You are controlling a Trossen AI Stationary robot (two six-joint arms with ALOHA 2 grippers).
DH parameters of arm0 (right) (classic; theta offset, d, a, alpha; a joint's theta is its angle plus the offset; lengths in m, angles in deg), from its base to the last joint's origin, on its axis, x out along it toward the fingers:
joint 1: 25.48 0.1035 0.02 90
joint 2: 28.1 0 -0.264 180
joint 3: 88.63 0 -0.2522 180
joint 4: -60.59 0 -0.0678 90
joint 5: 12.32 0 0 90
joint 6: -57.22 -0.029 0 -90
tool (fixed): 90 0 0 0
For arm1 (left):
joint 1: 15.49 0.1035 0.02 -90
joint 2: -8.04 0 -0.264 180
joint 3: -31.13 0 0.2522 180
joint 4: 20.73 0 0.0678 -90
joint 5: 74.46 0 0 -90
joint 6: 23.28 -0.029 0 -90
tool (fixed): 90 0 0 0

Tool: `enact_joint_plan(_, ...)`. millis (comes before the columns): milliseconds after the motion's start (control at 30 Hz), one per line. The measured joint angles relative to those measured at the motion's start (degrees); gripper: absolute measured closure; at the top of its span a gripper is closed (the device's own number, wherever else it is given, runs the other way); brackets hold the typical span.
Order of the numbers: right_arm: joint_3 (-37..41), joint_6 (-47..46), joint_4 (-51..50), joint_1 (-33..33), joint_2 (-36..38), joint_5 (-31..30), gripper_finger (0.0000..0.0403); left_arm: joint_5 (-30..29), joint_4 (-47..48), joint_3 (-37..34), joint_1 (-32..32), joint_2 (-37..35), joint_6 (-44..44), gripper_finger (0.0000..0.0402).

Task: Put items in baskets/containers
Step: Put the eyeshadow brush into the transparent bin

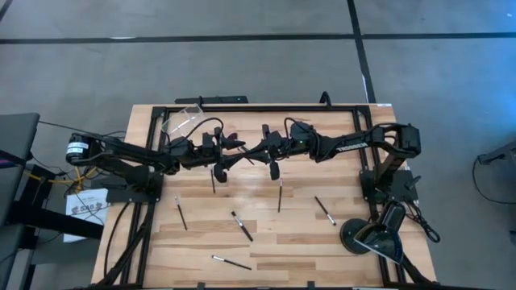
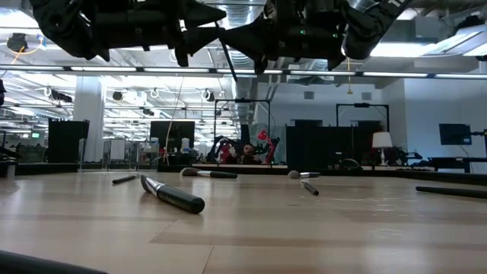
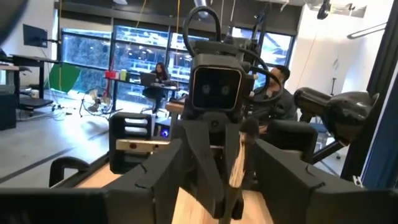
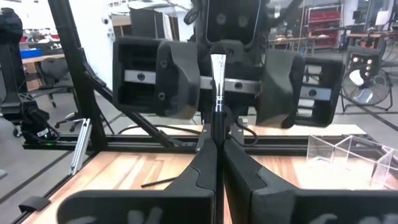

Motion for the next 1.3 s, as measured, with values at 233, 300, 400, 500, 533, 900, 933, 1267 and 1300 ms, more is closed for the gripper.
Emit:
enact_joint_plan(233, 0.0, 0.0, 0.14, 0.01, 0.0, 0.01, 0.04, 0.0, 0.09, 0.0, 0.02, 0.02, -0.07, 0.0263)
enact_joint_plan(300, 0.0, 0.0, 0.14, 0.01, 0.0, -0.01, 0.04, 0.02, 0.11, 0.0, 0.04, 0.02, -0.09, 0.0276)
enact_joint_plan(400, 0.0, -0.02, 0.14, -0.01, 0.0, -0.07, 0.04, 0.08, 0.09, 0.0, 0.06, 0.02, -0.23, 0.0302)
enact_joint_plan(500, 0.0, -0.13, 0.12, -0.03, 0.0, -0.22, 0.0397, 0.31, 0.09, 0.0, 0.15, 0.02, -0.87, 0.0344)
enact_joint_plan(533, 0.0, -0.13, 0.1, -0.04, 0.0, -0.28, 0.0393, 0.31, 0.09, 0.0, 0.15, 0.02, -1.33, 0.0361)
enact_joint_plan(900, 0.0, -1.0, -3.33, -0.28, 0.0, -3.75, 0.0343, -4.03, 3.58, 0.0, 0.37, 0.02, -4.84, 0.0386)
enact_joint_plan(933, 0.0, -0.96, -4.11, -0.51, 0.0, -4.05, 0.0343, -4.36, 3.69, 0.0, 0.59, 0.02, -4.98, 0.0385)
enact_joint_plan(1267, 0.02, 0.04, -15.89, -4.35, 0.0, -8.93, 0.0341, -13.39, 9.64, -0.02, 7.62, -2.49, -10.35, 0.0384)
enact_joint_plan(1300, 0.02, 0.05, -16.31, -4.62, 0.0, -8.91, 0.0341, -15.94, 11.67, -0.02, 8.86, -3.46, -11.79, 0.0383)
